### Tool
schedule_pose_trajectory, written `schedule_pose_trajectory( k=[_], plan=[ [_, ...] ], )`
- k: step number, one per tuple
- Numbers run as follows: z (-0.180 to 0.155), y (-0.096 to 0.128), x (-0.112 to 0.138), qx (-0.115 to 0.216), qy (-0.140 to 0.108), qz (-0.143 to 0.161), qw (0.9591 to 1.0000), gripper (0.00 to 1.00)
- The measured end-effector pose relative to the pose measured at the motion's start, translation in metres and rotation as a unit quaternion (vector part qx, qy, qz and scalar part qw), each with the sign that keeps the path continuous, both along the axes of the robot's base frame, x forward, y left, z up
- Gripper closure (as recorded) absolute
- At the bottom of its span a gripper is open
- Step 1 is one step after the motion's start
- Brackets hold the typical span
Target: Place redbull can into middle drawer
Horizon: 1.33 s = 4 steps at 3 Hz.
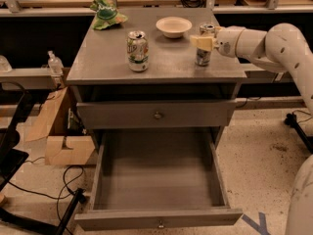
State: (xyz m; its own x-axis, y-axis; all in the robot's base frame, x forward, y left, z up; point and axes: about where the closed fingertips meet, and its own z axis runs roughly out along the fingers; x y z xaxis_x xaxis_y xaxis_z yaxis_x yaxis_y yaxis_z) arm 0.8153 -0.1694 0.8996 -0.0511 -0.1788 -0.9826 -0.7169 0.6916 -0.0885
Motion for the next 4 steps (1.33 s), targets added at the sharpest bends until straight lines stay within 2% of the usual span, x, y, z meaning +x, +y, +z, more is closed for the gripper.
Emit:
schedule_pose_trajectory(
  k=[1,2,3,4],
  plan=[
    [0.010,0.008,0.002,-0.013,-0.003,-0.004,0.9999,1.00],
    [0.037,0.016,-0.024,-0.027,-0.023,0.000,0.9994,1.00],
    [0.066,0.027,-0.075,-0.034,-0.053,0.016,0.9979,1.00],
    [0.037,0.035,-0.179,-0.049,-0.063,0.067,0.9946,1.00]
  ],
)
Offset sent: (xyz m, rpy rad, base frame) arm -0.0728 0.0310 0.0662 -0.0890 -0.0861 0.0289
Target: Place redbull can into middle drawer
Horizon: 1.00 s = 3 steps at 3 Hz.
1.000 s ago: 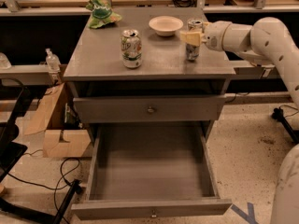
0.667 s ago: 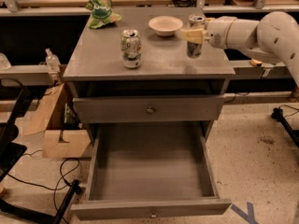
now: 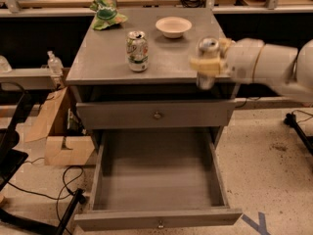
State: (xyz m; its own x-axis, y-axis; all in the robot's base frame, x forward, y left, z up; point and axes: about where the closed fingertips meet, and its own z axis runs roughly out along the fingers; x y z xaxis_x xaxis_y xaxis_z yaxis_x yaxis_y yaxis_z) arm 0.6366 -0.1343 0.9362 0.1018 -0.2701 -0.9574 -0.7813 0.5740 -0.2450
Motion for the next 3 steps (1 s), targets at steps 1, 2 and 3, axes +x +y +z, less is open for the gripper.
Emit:
schedule_pose_trajectory(
  k=[1,2,3],
  plan=[
    [-0.068,0.001,-0.065,-0.018,0.041,0.048,0.9978,1.00],
    [-0.068,0.001,-0.065,-0.018,0.041,0.048,0.9979,1.00],
    [-0.100,0.011,-0.054,-0.010,0.049,0.061,0.9969,1.00]
  ],
)
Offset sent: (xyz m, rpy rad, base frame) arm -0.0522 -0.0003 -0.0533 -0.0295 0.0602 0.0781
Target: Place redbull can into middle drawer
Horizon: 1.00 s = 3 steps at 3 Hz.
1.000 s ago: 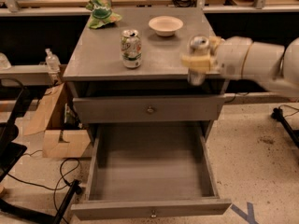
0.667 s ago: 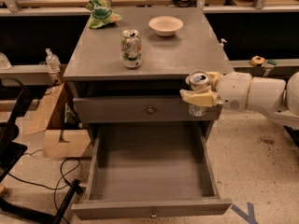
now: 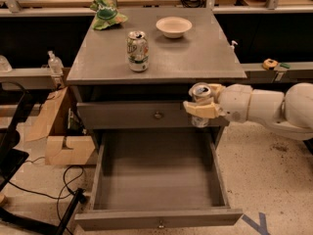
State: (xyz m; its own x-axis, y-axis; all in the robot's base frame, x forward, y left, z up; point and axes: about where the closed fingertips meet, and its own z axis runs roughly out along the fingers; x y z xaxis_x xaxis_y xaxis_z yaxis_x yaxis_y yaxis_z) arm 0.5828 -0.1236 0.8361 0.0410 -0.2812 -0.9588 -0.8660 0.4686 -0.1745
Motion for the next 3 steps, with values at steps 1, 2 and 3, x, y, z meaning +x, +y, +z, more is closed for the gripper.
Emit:
schedule_pose_trajectory(
  k=[1,2,3],
  plan=[
    [-0.079,0.031,0.013,0.018,0.014,0.032,0.9992,1.00],
    [-0.158,0.063,0.026,0.027,0.006,0.075,0.9968,1.00],
    [-0.243,0.082,0.036,0.023,-0.003,0.112,0.9934,1.00]
  ],
)
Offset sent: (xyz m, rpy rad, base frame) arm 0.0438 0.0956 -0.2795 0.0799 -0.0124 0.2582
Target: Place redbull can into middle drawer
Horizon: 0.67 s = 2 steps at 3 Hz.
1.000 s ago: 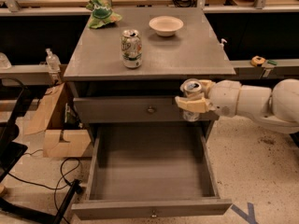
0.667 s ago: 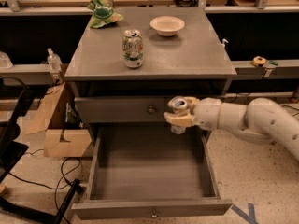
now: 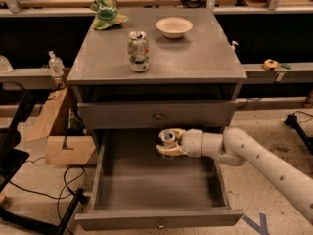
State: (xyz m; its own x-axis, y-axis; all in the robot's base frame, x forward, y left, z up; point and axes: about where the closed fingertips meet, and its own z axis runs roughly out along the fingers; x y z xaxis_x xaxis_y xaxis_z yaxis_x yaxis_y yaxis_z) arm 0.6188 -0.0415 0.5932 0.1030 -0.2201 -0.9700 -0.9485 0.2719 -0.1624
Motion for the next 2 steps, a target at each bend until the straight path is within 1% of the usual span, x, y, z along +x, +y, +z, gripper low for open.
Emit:
schedule_pose_trajectory(
  k=[1,2],
  plan=[
    [-0.0765,0.0079,0.0010,-0.008,0.010,0.021,0.9997,1.00],
    [-0.0832,0.0107,-0.0002,-0.004,0.015,0.021,0.9997,1.00]
  ],
)
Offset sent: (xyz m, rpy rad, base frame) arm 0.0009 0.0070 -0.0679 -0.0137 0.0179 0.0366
